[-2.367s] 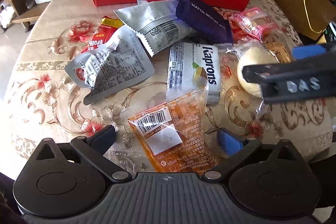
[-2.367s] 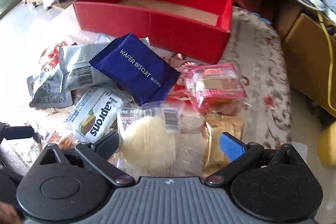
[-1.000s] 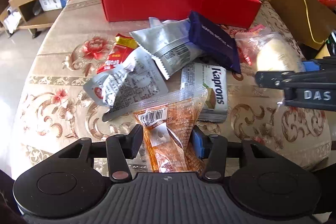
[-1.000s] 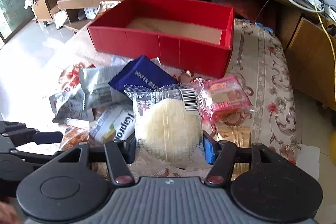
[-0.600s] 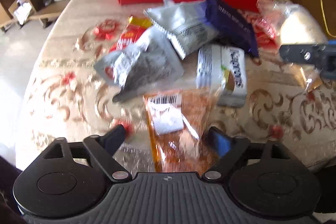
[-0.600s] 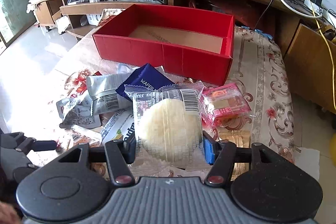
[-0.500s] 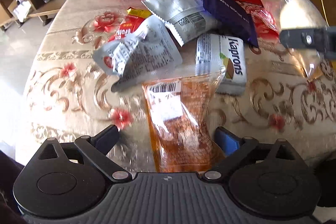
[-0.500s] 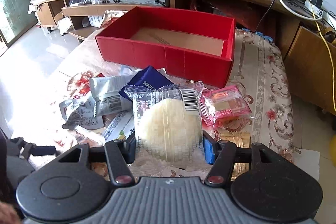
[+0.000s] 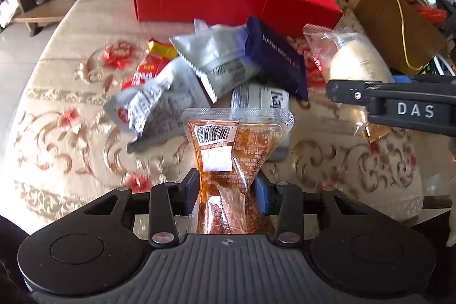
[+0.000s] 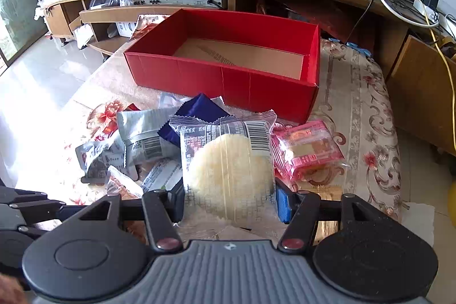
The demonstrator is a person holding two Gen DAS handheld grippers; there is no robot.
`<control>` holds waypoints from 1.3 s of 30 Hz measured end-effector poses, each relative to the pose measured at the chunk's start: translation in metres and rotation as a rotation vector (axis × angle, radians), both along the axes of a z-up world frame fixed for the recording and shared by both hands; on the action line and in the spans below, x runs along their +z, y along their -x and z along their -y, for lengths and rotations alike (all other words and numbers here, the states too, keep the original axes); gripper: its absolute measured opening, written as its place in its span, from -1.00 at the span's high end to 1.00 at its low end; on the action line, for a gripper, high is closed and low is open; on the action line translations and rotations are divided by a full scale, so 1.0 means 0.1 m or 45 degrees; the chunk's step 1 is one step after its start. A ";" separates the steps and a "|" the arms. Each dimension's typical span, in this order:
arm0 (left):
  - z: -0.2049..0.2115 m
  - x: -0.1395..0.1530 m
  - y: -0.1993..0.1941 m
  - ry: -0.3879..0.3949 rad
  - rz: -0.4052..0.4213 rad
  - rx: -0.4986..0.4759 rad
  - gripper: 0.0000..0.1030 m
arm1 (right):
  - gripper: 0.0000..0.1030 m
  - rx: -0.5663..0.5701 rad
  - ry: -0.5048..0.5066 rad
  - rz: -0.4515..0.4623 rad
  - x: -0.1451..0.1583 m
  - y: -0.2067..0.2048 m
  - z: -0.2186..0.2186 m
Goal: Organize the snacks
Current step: 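Lift both held packets and carry them over the red box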
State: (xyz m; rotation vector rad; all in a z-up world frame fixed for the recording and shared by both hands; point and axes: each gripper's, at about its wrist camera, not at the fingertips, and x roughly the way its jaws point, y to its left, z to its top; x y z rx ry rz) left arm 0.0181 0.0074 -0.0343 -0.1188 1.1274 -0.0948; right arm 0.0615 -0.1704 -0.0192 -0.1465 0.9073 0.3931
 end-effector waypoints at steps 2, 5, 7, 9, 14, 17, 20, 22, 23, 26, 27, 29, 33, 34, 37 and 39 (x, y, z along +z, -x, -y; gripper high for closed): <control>0.01 -0.03 -0.01 0.000 -0.011 -0.003 0.09 | -0.13 -0.002 0.003 -0.001 0.00 0.00 -0.01; -0.01 -0.05 -0.01 0.009 -0.015 0.006 0.12 | -0.13 -0.002 -0.005 0.004 0.01 0.00 0.00; -0.01 -0.01 0.00 0.001 0.001 0.012 0.13 | -0.13 0.005 -0.014 0.012 0.04 0.01 -0.01; -0.01 0.03 0.01 -0.008 0.012 0.012 0.31 | -0.13 0.010 -0.026 0.025 0.07 0.03 -0.01; -0.07 0.19 0.00 0.022 0.048 0.021 0.52 | -0.13 -0.007 -0.073 0.059 0.19 0.04 0.04; -0.07 0.16 0.00 0.021 0.019 0.025 0.37 | -0.12 -0.024 -0.075 0.054 0.18 0.01 0.07; -0.09 0.04 -0.03 0.010 -0.005 0.073 -0.37 | -0.13 -0.040 -0.072 0.040 0.16 -0.01 0.09; -0.14 0.00 0.00 -0.031 -0.005 0.126 -0.77 | -0.13 -0.028 -0.079 0.035 0.15 -0.02 0.09; -0.16 -0.02 0.00 -0.032 -0.007 0.148 -0.77 | -0.13 -0.020 -0.080 0.030 0.14 -0.01 0.09; -0.16 -0.14 -0.05 0.027 -0.041 0.193 -0.77 | -0.13 -0.009 -0.075 0.014 0.11 0.00 0.09; -0.14 -0.20 -0.06 0.033 -0.057 0.202 -0.79 | -0.13 -0.007 -0.078 0.014 0.11 0.00 0.10; -0.05 -0.22 -0.10 -0.037 -0.005 0.211 -0.75 | -0.13 -0.005 -0.082 0.020 0.12 0.01 0.11; 0.03 -0.17 -0.21 -0.106 0.024 0.155 -0.10 | -0.12 0.008 -0.086 0.036 0.15 0.03 0.11; 0.00 -0.16 -0.20 -0.065 0.011 0.145 -0.08 | -0.12 0.011 -0.089 0.040 0.16 0.04 0.10; -0.03 -0.14 -0.10 -0.082 0.001 0.139 -0.04 | -0.12 0.019 -0.088 0.053 0.19 0.05 0.08; -0.05 -0.11 -0.07 -0.060 0.000 0.150 -0.02 | -0.12 0.023 -0.089 0.059 0.21 0.06 0.07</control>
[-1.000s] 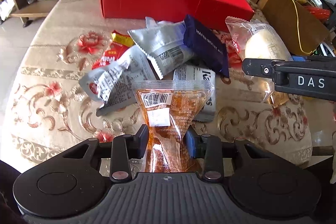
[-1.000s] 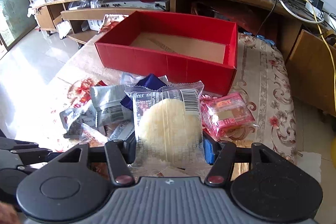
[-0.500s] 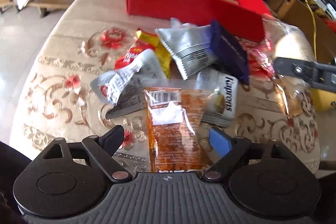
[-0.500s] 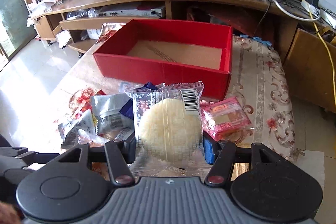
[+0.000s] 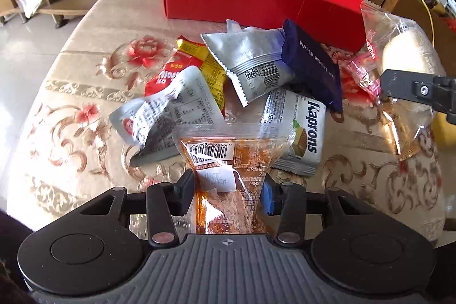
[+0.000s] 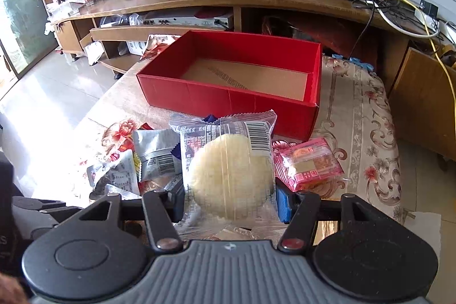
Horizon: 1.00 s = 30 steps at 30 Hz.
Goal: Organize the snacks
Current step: 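Lift both held packets and carry them over the red box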
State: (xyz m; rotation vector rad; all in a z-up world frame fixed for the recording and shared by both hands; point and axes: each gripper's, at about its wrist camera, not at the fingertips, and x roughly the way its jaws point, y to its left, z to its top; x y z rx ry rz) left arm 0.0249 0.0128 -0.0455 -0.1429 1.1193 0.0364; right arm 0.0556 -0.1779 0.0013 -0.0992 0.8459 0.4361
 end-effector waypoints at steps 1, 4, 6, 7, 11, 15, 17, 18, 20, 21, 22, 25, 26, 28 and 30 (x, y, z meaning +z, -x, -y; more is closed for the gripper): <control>0.00 0.04 0.01 0.012 0.011 -0.002 -0.02 | -0.12 -0.003 -0.001 0.007 0.01 0.01 0.00; 0.00 0.25 0.04 0.034 0.075 -0.012 -0.01 | -0.12 -0.024 -0.019 0.022 0.05 0.01 0.03; 0.00 0.38 0.01 0.056 0.117 -0.025 -0.01 | -0.12 -0.037 -0.024 0.030 0.07 -0.01 0.03; 0.01 0.44 -0.01 0.059 0.142 -0.034 -0.01 | -0.13 -0.044 -0.023 0.033 0.07 -0.02 0.04; -0.02 0.59 -0.20 0.109 0.208 -0.049 -0.02 | -0.12 -0.091 -0.021 0.023 0.07 -0.19 0.05; -0.07 0.67 -0.45 0.139 0.260 -0.039 -0.02 | -0.12 -0.114 -0.029 0.035 0.13 -0.40 -0.02; -0.11 0.69 -0.61 0.161 0.281 -0.026 -0.02 | -0.13 -0.121 -0.030 0.045 0.16 -0.53 -0.06; -0.13 0.70 -0.69 0.166 0.292 -0.020 -0.02 | -0.13 -0.129 -0.029 0.049 0.17 -0.60 -0.08; -0.15 0.73 -0.86 0.170 0.319 -0.010 -0.02 | -0.13 -0.144 -0.032 0.052 0.19 -0.74 -0.10; -0.16 0.75 -0.93 0.171 0.331 -0.008 -0.02 | -0.13 -0.151 -0.032 0.053 0.20 -0.82 -0.12; -0.16 0.76 -1.01 0.173 0.342 -0.005 -0.02 | -0.13 -0.158 -0.031 0.055 0.20 -0.90 -0.14; -0.14 0.77 -1.24 0.176 0.362 0.001 -0.02 | -0.13 -0.177 -0.033 0.059 0.20 -1.14 -0.19; -0.13 0.76 -1.32 0.171 0.367 0.003 -0.02 | -0.13 -0.182 -0.034 0.059 0.19 -1.21 -0.20; -0.13 0.76 -1.47 0.153 0.378 0.009 -0.02 | -0.12 -0.191 -0.033 0.062 0.17 -1.37 -0.23; -0.15 0.74 -1.62 0.145 0.385 0.021 -0.02 | -0.13 -0.199 -0.027 0.062 0.13 -1.53 -0.25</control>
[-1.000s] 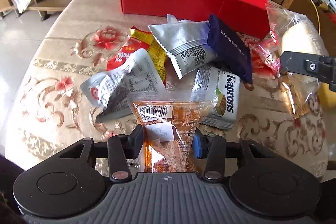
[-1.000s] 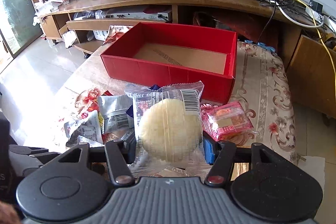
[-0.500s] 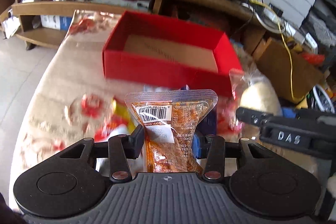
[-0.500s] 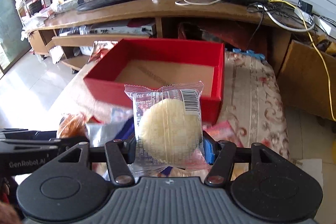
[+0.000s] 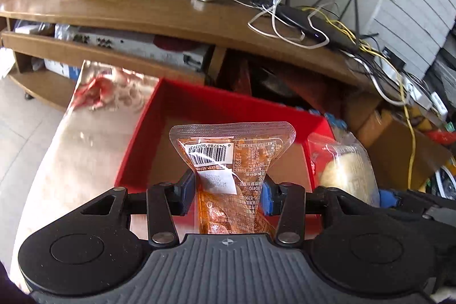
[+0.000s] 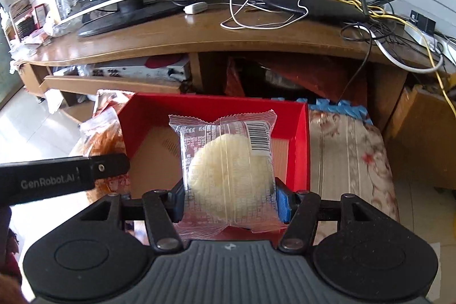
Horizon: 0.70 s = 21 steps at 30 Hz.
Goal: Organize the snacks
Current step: 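Lift both held packets and carry them over the red box, then lower both packets into the red box and open both tools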
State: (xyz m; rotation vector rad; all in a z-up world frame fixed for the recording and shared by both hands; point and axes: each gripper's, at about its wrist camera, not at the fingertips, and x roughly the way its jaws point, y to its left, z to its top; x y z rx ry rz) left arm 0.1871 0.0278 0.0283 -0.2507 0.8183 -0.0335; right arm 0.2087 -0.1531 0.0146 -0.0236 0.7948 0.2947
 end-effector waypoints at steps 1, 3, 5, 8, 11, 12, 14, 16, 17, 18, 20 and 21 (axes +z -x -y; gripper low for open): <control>-0.01 -0.01 -0.08 0.004 -0.001 0.009 -0.02 | -0.12 -0.005 0.002 -0.005 -0.02 -0.07 -0.02; -0.04 -0.04 -0.23 0.010 -0.003 0.027 -0.02 | -0.12 -0.012 -0.007 -0.018 -0.06 -0.22 -0.04; -0.04 -0.07 -0.36 -0.004 -0.002 0.033 -0.03 | -0.12 -0.009 -0.004 -0.020 -0.10 -0.32 -0.08; -0.03 -0.13 -0.53 -0.032 -0.005 0.041 -0.03 | -0.12 0.002 0.019 -0.024 -0.18 -0.45 -0.15; -0.03 -0.22 -0.64 -0.034 -0.032 0.044 -0.03 | -0.12 0.007 0.036 -0.049 -0.30 -0.55 -0.20; -0.03 -0.25 -0.66 -0.038 -0.041 0.046 -0.03 | -0.12 0.009 0.042 -0.058 -0.34 -0.57 -0.22; -0.02 -0.31 -0.69 -0.052 -0.057 0.046 -0.04 | -0.13 0.009 0.040 -0.072 -0.39 -0.63 -0.25; -0.01 -0.35 -0.71 -0.072 -0.065 0.044 -0.04 | -0.13 0.013 0.048 -0.073 -0.42 -0.65 -0.29; -0.01 -0.37 -0.72 -0.078 -0.070 0.045 -0.05 | -0.13 0.015 0.056 -0.071 -0.44 -0.66 -0.30; -0.02 -0.40 -0.73 -0.080 -0.077 0.048 -0.05 | -0.13 0.018 0.065 -0.072 -0.45 -0.67 -0.31; -0.02 -0.45 -0.76 -0.084 -0.092 0.053 -0.06 | -0.13 0.020 0.073 -0.079 -0.49 -0.69 -0.33; -0.02 -0.47 -0.76 -0.087 -0.097 0.056 -0.07 | -0.13 0.026 0.081 -0.086 -0.52 -0.69 -0.34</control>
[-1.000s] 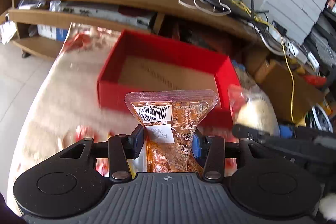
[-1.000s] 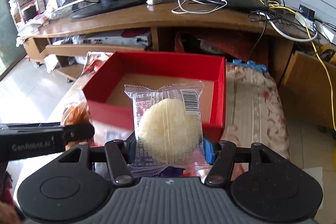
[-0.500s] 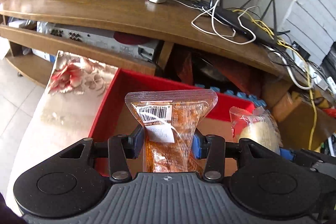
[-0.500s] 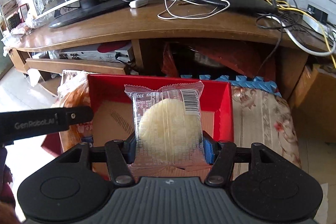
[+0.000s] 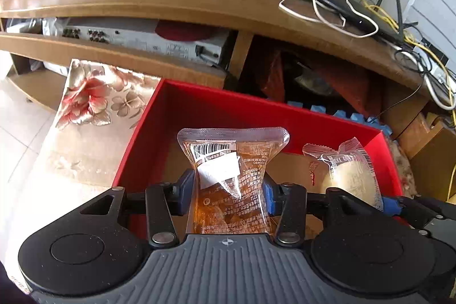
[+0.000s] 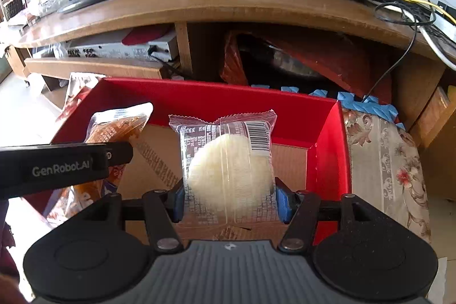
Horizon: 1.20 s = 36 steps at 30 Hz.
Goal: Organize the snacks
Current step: 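Lower both packets into the red box and open both tools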
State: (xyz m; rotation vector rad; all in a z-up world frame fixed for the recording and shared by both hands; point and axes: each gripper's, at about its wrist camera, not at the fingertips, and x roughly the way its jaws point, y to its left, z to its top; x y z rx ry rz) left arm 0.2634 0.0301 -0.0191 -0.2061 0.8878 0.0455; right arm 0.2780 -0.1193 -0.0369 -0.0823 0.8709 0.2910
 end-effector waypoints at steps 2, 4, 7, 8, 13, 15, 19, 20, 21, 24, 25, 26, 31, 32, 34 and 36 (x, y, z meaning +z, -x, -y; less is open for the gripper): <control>-0.01 -0.04 -0.02 -0.003 -0.011 0.001 -0.08 | -0.13 0.005 0.012 -0.007 -0.05 -0.02 -0.01; -0.01 -0.07 -0.03 -0.002 -0.019 0.003 -0.09 | -0.13 0.005 0.023 -0.013 -0.08 -0.03 -0.02; -0.01 -0.10 -0.05 -0.004 -0.029 0.001 -0.13 | -0.13 0.009 0.033 -0.017 -0.10 -0.06 -0.03; -0.01 -0.11 -0.06 -0.007 -0.032 0.001 -0.14 | -0.13 0.007 0.037 -0.015 -0.11 -0.06 -0.02; -0.02 -0.16 -0.09 -0.001 -0.042 0.011 -0.19 | -0.13 0.011 0.043 -0.016 -0.13 -0.07 -0.02; -0.02 -0.16 -0.09 -0.001 -0.040 0.010 -0.24 | -0.14 0.013 0.041 -0.021 -0.14 -0.08 -0.03; -0.02 -0.14 -0.09 0.003 -0.023 0.011 -0.39 | -0.16 0.014 0.035 0.006 -0.11 -0.07 -0.03; -0.02 -0.13 -0.09 0.006 -0.020 0.012 -0.41 | -0.16 0.014 0.029 0.012 -0.09 -0.07 -0.02; -0.02 -0.12 -0.09 0.013 -0.017 0.010 -0.46 | -0.16 0.014 0.023 0.018 -0.07 -0.06 -0.02; -0.02 -0.08 -0.08 0.015 -0.008 0.010 -0.50 | -0.17 0.012 0.025 0.034 -0.03 -0.04 -0.02; -0.02 -0.07 -0.07 0.018 -0.005 0.010 -0.52 | -0.18 0.012 0.028 0.036 -0.02 -0.03 -0.02; -0.02 -0.06 -0.06 0.023 -0.001 0.010 -0.52 | -0.18 0.012 0.029 0.036 -0.01 -0.03 -0.02; -0.02 0.01 -0.02 0.039 0.015 0.008 -0.61 | -0.18 0.007 0.028 0.046 0.03 0.02 -0.02; -0.02 0.02 -0.01 0.041 0.016 0.006 -0.61 | -0.18 0.009 0.028 0.046 0.05 0.03 -0.02; -0.01 0.04 0.01 0.040 0.019 0.003 -0.62 | -0.18 0.012 0.031 0.055 0.08 0.06 -0.02; 0.00 0.06 0.04 0.040 0.024 0.000 -0.63 | -0.18 0.012 0.037 0.060 0.09 0.09 -0.01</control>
